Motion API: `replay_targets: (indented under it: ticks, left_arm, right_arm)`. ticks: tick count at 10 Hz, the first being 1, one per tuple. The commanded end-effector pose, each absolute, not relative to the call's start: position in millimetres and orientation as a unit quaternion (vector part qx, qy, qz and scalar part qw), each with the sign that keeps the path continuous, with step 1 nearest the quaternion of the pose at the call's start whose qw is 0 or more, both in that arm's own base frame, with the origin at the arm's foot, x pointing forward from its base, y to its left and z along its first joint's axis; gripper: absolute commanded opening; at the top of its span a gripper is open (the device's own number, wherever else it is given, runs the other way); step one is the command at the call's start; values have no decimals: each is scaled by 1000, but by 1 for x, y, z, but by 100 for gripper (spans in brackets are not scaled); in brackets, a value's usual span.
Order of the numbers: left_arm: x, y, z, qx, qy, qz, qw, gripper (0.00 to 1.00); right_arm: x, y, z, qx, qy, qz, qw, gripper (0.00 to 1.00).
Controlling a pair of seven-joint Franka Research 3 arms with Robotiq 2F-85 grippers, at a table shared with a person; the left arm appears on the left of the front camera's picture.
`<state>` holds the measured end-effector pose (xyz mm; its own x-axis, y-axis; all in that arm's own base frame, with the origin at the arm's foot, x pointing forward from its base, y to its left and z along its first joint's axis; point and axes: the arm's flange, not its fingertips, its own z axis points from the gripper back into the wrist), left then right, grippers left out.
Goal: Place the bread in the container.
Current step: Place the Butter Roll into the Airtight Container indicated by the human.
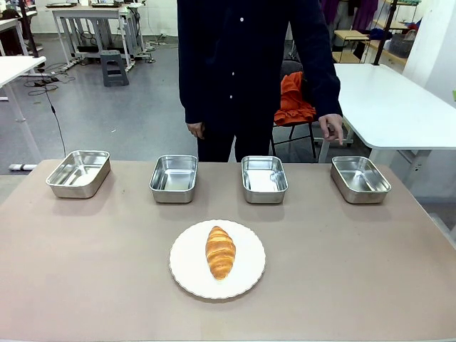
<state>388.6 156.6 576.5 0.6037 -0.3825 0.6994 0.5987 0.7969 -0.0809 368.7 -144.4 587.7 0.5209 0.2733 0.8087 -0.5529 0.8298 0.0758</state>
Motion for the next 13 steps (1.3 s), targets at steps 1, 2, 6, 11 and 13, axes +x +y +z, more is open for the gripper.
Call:
replay_targets:
  ticks: [1, 2, 6, 11, 13]
  left_arm:
    - [388, 157, 578, -155, -349, -274, 883, 100]
    - [388, 157, 578, -155, -349, -274, 883, 100]
    - [388, 157, 578, -155, -349, -274, 883, 100]
    - [388, 157, 578, -155, -349, -274, 883, 100]
    - [388, 157, 578, -155, -349, -274, 883, 100]
  right_arm:
    - [369, -145, 588, 166, -429, 242, 855, 100]
    - [369, -145, 588, 166, -429, 242, 855, 100]
    - [369, -145, 588, 166, -429, 242, 855, 100]
    - [369, -145, 588, 166, -429, 242, 855, 100]
    - [369, -145, 588, 166, -429, 242, 855, 100]
